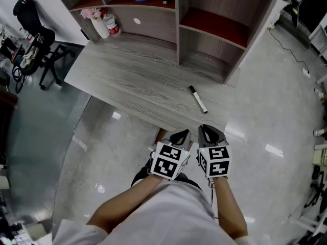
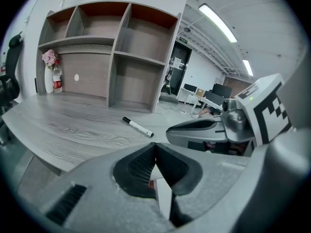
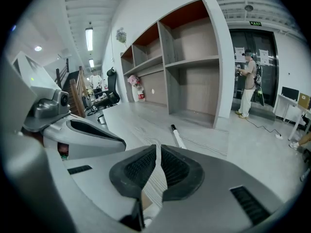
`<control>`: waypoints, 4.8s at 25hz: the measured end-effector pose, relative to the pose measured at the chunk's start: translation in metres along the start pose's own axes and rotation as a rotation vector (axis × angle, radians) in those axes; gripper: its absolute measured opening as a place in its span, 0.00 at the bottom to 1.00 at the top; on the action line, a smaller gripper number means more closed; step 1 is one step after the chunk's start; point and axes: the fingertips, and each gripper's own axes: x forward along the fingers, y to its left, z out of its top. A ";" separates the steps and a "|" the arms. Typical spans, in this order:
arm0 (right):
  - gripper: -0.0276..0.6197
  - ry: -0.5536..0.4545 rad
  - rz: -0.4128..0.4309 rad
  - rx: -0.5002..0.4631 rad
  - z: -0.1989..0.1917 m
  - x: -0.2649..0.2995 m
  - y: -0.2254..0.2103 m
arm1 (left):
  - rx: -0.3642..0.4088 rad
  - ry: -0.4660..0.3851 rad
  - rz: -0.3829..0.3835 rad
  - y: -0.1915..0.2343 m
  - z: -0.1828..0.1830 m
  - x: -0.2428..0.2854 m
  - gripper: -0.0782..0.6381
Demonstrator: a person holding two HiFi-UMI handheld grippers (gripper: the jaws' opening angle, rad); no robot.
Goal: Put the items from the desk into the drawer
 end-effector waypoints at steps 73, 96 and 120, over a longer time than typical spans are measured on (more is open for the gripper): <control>0.14 0.177 0.072 0.037 -0.030 0.065 0.006 | -0.073 0.018 0.060 0.052 -0.015 -0.007 0.11; 0.14 0.159 0.089 0.129 -0.068 0.028 0.081 | -0.061 0.021 0.066 0.059 -0.060 -0.051 0.11; 0.14 0.187 -0.082 0.239 -0.128 0.045 0.157 | -0.047 0.068 -0.082 0.102 -0.125 -0.077 0.11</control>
